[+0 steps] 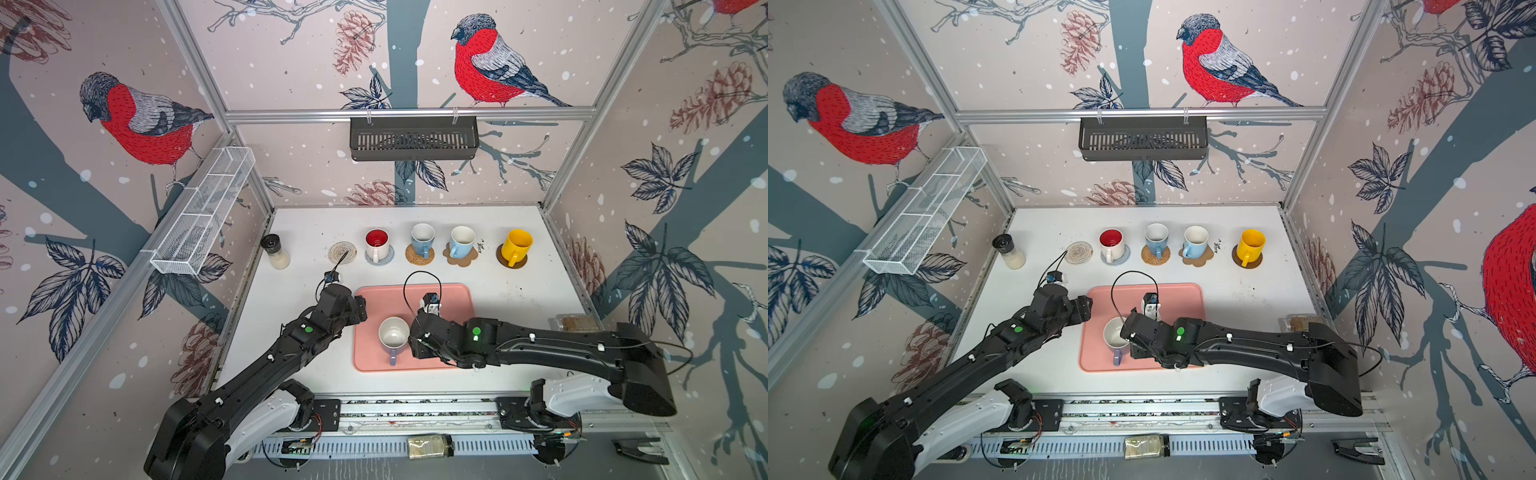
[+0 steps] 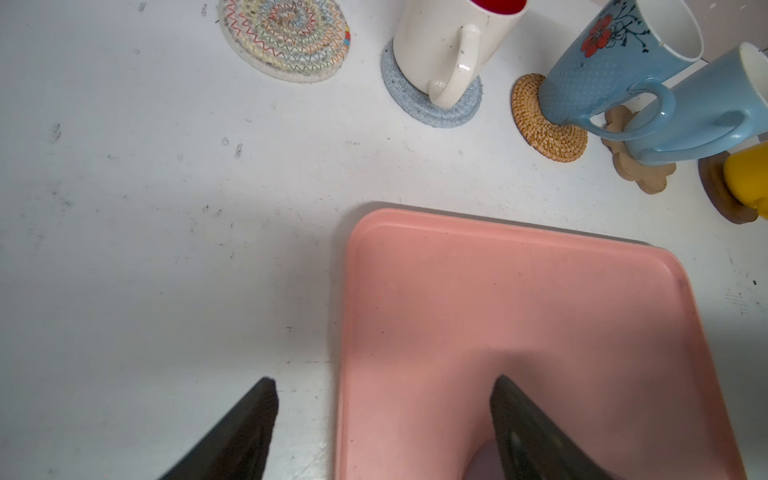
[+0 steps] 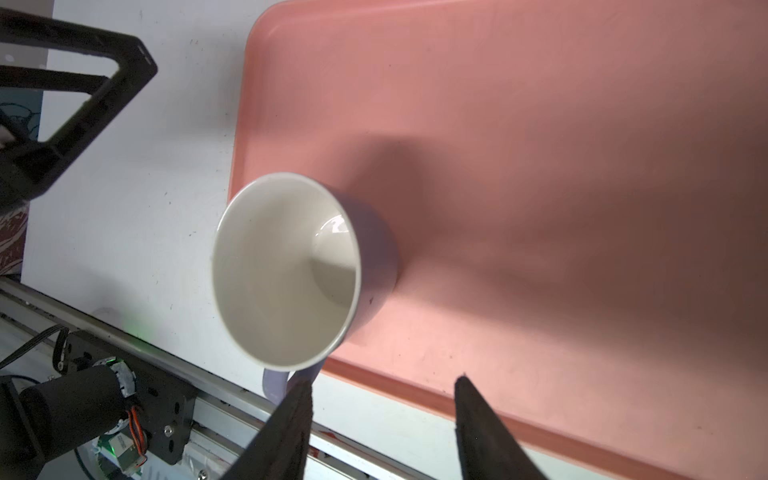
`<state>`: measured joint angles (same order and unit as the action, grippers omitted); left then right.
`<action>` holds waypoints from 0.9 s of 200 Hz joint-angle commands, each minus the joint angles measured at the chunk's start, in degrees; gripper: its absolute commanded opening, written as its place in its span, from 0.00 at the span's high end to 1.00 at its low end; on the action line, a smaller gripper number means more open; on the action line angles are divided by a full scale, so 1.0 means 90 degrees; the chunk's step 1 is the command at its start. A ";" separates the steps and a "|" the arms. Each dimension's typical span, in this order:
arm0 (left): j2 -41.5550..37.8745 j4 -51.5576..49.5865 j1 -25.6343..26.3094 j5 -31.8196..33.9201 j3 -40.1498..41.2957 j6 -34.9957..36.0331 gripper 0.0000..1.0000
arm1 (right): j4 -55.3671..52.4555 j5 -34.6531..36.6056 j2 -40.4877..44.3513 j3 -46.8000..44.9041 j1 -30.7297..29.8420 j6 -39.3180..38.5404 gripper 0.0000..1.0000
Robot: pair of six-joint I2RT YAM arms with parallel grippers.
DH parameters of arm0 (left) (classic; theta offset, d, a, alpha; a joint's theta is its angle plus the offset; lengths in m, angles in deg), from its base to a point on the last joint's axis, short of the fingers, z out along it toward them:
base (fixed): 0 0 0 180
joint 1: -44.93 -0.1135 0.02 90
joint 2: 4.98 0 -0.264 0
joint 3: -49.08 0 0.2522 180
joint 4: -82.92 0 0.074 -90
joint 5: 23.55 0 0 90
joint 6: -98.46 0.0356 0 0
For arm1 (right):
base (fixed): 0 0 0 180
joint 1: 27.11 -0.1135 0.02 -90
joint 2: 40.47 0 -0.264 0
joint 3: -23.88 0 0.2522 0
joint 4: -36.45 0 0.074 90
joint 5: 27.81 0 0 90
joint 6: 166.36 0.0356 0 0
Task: Place cups on coasters
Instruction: Pick up the cup from the tray.
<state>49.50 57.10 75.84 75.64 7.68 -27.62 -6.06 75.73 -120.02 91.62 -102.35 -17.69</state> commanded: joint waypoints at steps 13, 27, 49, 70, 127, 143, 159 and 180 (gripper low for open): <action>-0.0019 0.0590 0.0002 0.0067 0.0330 -0.0132 0.18 | 0.0326 -0.0276 -0.0306 0.0180 -0.0122 0.0229 0.38; -0.0008 0.0690 0.0002 0.0010 0.0416 -0.0145 0.18 | 0.0355 -0.0349 -0.0453 0.0282 -0.0209 0.0265 0.39; -0.0035 0.0806 0.0002 -0.0034 0.0531 -0.0134 0.18 | 0.0349 -0.0388 -0.0710 0.0470 -0.0339 0.0314 0.39; -0.0084 0.0975 0.0002 -0.0021 0.0688 -0.0083 0.18 | 0.0416 -0.0379 -0.0922 0.0599 -0.0437 0.0403 0.39; -0.0257 0.1184 0.0002 -0.0062 0.0926 -0.0037 0.18 | 0.0539 -0.0416 -0.1514 0.0867 -0.0479 0.0453 0.38; -0.0252 0.1193 0.0002 -0.0068 0.0922 -0.0044 0.18 | 0.0529 -0.0411 -0.1583 0.0878 -0.0440 0.0446 0.40; -0.0247 0.1203 0.0002 -0.0084 0.0927 -0.0035 0.18 | 0.0496 -0.0402 -0.1600 0.0878 -0.0369 0.0409 0.44; -0.0243 0.1202 0.0002 -0.0102 0.0927 -0.0036 0.18 | 0.0415 -0.0381 -0.1591 0.0831 -0.0255 0.0349 0.51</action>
<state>47.33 65.63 75.84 75.44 15.90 -28.56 -1.78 71.62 -134.27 99.12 -105.48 -14.52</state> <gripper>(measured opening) 0.823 0.510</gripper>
